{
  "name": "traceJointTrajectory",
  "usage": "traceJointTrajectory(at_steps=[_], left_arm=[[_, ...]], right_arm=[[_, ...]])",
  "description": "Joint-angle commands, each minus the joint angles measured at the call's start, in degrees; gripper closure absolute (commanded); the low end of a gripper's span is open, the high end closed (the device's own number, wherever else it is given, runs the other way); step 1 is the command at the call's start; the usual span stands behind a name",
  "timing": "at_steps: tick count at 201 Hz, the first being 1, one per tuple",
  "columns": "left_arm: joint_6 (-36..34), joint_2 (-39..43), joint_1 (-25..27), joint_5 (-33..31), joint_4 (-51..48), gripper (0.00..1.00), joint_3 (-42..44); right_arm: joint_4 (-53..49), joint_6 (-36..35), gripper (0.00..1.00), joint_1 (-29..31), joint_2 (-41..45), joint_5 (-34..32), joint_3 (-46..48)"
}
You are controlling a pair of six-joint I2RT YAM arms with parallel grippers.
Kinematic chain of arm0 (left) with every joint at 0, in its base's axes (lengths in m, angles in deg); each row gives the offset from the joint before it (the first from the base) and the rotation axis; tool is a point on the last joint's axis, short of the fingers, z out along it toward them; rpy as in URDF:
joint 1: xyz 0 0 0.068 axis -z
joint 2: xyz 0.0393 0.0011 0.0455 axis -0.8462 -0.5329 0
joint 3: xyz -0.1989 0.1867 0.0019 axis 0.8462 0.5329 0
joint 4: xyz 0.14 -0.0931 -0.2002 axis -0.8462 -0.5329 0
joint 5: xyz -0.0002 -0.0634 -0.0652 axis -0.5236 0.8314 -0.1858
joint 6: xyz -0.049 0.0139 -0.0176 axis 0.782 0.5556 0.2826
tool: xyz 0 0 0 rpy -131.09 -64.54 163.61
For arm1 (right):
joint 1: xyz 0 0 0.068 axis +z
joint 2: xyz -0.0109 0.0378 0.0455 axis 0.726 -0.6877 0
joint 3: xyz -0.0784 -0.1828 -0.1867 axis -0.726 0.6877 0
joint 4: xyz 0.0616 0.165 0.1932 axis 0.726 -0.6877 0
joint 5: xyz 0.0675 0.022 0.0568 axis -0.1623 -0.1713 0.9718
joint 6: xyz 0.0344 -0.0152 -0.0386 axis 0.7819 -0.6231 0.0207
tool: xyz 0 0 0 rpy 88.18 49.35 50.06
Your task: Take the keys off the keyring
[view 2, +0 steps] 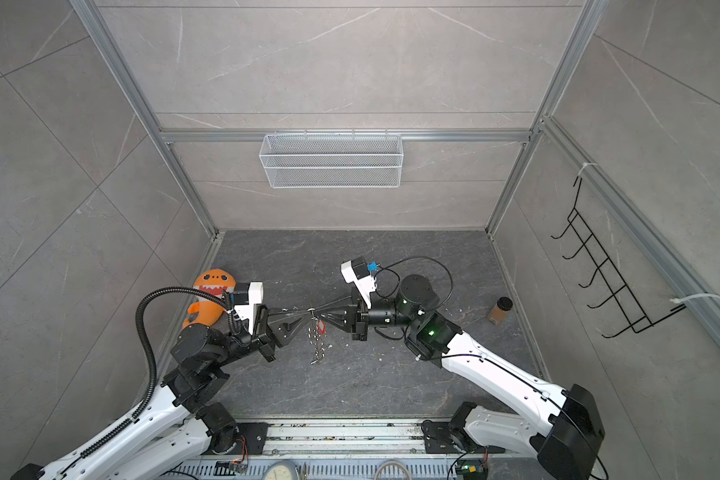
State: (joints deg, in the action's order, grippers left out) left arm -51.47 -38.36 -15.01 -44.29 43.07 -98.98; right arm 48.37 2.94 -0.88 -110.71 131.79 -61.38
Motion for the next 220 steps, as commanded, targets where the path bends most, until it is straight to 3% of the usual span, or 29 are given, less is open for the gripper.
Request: traceJointTrajectory(at_steps=[1,30,55,77,107,150,190,220], left_arm=[[-0.16,0.54,-0.05,-1.22,3.93,1.00,-0.05],[-0.53,1.39,-0.02,-1.21,0.48,1.00,-0.94],[-1.86,3.79,0.00,-1.60,-5.49,0.70,-1.61],[-3.18,6.02,-0.05,-1.36,-11.00,0.59,-2.30],[-5.23,5.87,0.01,1.70,-18.60,0.61,-5.09],[-6.08,2.70,-0.02,7.24,-21.14,0.63,-7.37],[-5.68,-0.43,-0.04,11.11,-19.73,0.65,-7.98],[-5.36,-1.77,-0.05,11.83,-18.46,0.71,-7.91]], right_arm=[[-1.93,-1.09,1.00,1.13,-0.63,0.81,-2.01],[-10.16,-5.03,1.00,1.25,0.92,-1.56,-3.70],[-27.14,-13.15,1.00,1.16,2.54,-4.04,-9.12],[-41.38,-20.78,1.00,1.09,2.53,-5.02,-14.32],[-54.82,-28.69,1.00,1.05,0.49,-4.15,-20.94],[-68.56,-37.34,1.00,1.09,-3.82,-2.40,-30.19],[-74.11,-40.32,1.00,1.07,-6.89,-1.89,-35.15],[-74.74,-40.55,1.00,1.13,-7.71,-1.72,-36.35]])
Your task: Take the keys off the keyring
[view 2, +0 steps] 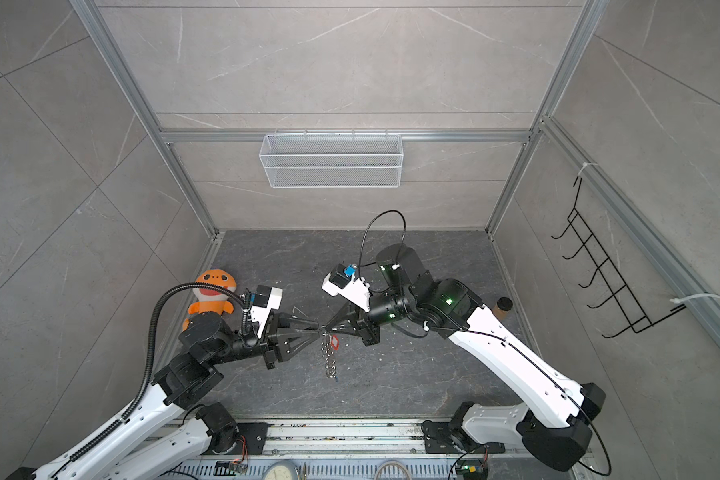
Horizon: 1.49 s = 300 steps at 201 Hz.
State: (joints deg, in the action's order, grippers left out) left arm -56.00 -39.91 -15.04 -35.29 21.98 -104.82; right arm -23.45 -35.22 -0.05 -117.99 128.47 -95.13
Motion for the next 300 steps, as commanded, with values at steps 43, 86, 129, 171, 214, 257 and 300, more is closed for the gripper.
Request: traceJointTrajectory(at_steps=[43,86,129,171,214,257,300], left_arm=[[-0.29,-0.39,0.00,3.56,4.09,0.72,-1.93],[0.22,-1.39,0.01,4.22,4.72,0.77,-2.13],[0.50,-1.79,-0.04,4.19,5.33,0.84,-2.00],[0.57,-1.44,0.00,3.25,6.52,1.00,-1.55],[1.46,0.52,0.28,-3.50,11.22,1.00,0.93],[1.64,2.92,0.69,-9.65,12.98,1.00,2.87],[1.32,4.41,1.05,-13.29,15.02,1.00,4.76]], right_arm=[[-5.13,-3.32,1.00,0.51,-1.73,0.64,-4.40],[-5.25,-3.29,1.00,1.04,-2.59,-0.06,-5.28],[-5.54,-3.34,1.00,1.64,-3.23,-1.02,-5.88],[-4.17,-2.42,1.00,1.99,-3.00,-1.27,-5.56],[10.75,5.50,0.70,2.01,3.92,-6.90,2.32],[27.33,12.05,0.62,1.99,13.61,-13.70,13.70],[38.20,15.49,0.62,2.01,16.60,-17.98,22.47]])
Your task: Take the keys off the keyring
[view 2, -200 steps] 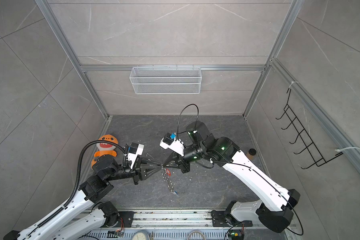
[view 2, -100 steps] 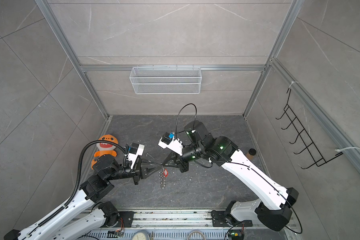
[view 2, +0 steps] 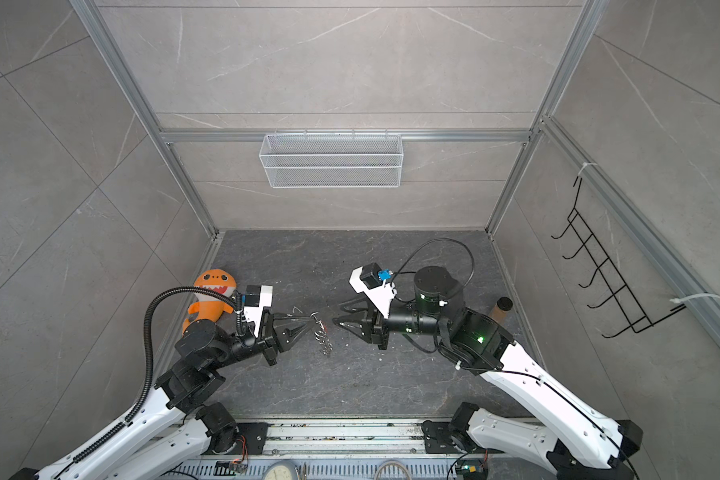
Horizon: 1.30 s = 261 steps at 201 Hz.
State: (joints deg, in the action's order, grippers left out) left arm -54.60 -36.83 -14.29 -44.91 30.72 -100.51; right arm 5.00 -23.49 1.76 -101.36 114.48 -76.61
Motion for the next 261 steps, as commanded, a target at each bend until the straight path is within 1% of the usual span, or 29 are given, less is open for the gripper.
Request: traceJointTrajectory(at_steps=[1,63,85,116,165,204,244,261], left_arm=[[-0.09,1.40,0.33,-3.72,6.40,1.00,0.53],[-0.90,0.98,0.41,-4.37,7.49,1.00,1.06],[-0.97,1.11,0.44,-4.38,8.01,1.00,1.44],[-1.20,1.42,0.49,-3.86,8.10,1.00,1.47],[-1.35,2.52,0.52,-4.31,8.08,1.00,2.32],[-1.32,2.99,0.45,-4.39,8.10,1.00,2.56],[-1.34,3.21,0.48,-4.52,8.03,1.00,2.71],[-1.34,3.40,0.49,-4.56,8.01,1.00,2.69]], right_arm=[[9.84,3.83,0.61,0.20,-0.06,-4.06,4.03],[16.02,8.58,0.61,0.20,-3.65,-2.83,6.51],[18.52,10.40,0.65,0.20,-4.59,-1.74,7.44],[21.20,12.88,0.66,0.13,-5.93,-0.63,7.88],[23.83,15.27,0.66,0.11,-8.17,4.85,7.76],[24.41,15.74,0.66,0.12,-8.78,6.23,7.81],[23.92,15.72,0.66,0.11,-8.81,6.29,8.15],[22.90,14.94,0.63,0.03,-8.04,5.43,8.50]])
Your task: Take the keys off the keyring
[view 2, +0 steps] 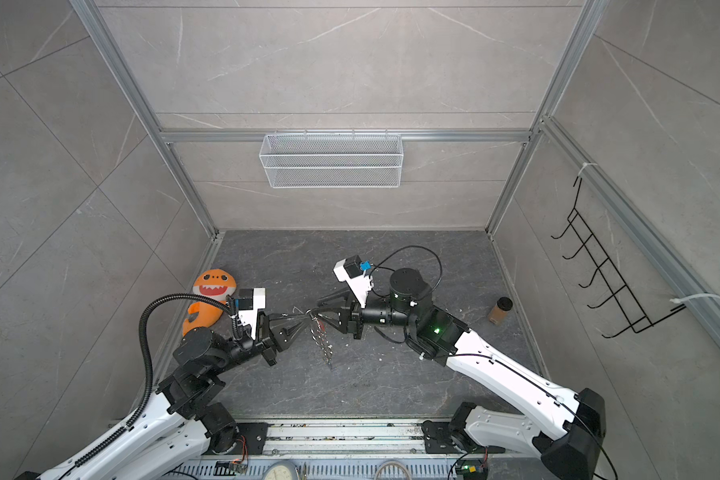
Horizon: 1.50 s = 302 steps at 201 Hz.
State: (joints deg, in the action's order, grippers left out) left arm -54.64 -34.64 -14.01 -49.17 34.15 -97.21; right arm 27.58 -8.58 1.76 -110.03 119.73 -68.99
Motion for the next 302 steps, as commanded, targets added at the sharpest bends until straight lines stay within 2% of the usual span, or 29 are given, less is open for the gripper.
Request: traceJointTrajectory(at_steps=[1,96,147,227,283,302], left_arm=[[-1.34,1.26,0.23,-0.30,4.58,1.00,-0.60],[-1.30,2.46,0.17,-0.21,3.88,1.00,-1.15],[-1.29,2.46,0.23,-0.91,3.88,1.00,-1.34],[-1.30,2.18,0.22,-1.08,3.88,1.00,-1.48],[-1.36,1.82,0.23,-0.89,3.88,1.00,-1.54],[-1.30,1.82,0.19,-0.91,3.88,1.00,-1.64]], right_arm=[[0.21,-0.03,0.63,0.07,0.66,0.20,0.92],[-9.06,-9.93,0.61,0.02,5.10,-6.42,4.56],[-7.81,-10.70,0.54,0.52,5.55,-5.58,6.45],[-9.16,-12.78,0.53,3.67,6.24,-12.34,6.15],[-9.99,-15.11,0.56,6.01,7.65,-13.12,4.12],[-11.79,-16.56,0.55,7.14,7.02,-15.46,3.71]])
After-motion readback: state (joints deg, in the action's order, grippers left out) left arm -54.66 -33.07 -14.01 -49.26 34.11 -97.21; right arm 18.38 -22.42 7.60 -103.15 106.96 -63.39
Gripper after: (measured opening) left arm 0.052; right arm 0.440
